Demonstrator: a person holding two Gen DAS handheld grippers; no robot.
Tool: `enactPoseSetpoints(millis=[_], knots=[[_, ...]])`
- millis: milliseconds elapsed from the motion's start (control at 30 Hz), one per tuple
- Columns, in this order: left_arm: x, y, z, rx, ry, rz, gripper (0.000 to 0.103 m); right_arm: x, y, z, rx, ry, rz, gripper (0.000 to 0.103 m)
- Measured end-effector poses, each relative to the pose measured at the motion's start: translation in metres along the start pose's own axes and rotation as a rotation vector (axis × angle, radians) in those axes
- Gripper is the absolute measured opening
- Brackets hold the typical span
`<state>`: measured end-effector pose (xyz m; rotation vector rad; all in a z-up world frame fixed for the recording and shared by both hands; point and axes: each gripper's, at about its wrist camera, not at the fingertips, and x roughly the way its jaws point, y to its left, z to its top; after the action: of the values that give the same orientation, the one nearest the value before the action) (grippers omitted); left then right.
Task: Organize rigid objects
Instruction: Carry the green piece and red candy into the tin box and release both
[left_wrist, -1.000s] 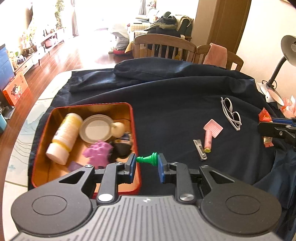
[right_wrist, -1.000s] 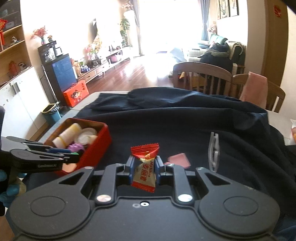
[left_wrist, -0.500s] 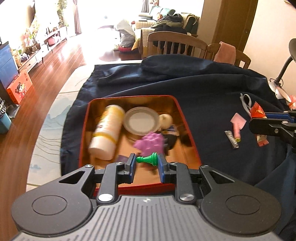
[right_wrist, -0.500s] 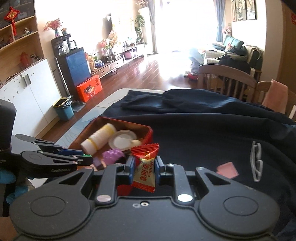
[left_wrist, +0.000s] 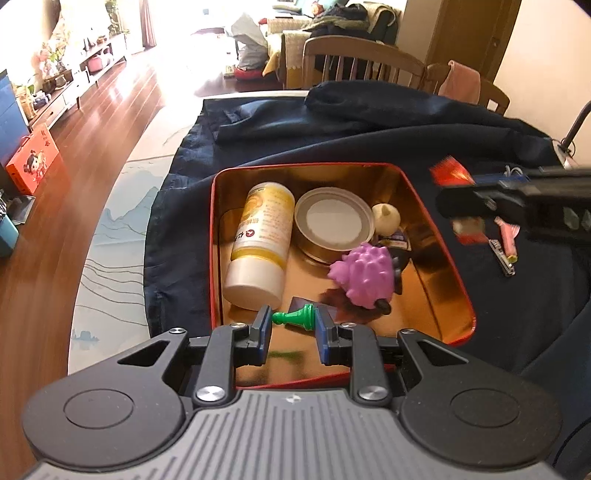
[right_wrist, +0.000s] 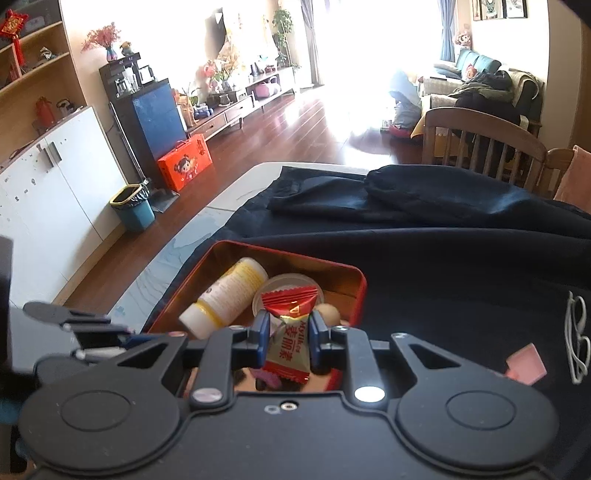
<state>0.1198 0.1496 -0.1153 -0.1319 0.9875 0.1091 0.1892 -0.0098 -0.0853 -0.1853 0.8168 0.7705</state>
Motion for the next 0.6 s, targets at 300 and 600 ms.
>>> enactPoseSetpoints(millis=[300,600], knots=[[0.018,-0.002,0.0,0.02,0.039,-0.008,0.024,0.042,0.01,0.01,-0.017,0.065,-0.004,0.021],[0.032,-0.002,0.0,0.016,0.067,0.011,0.024,0.073,0.015,0.011,-0.004,0.128,-0.001,0.021]])
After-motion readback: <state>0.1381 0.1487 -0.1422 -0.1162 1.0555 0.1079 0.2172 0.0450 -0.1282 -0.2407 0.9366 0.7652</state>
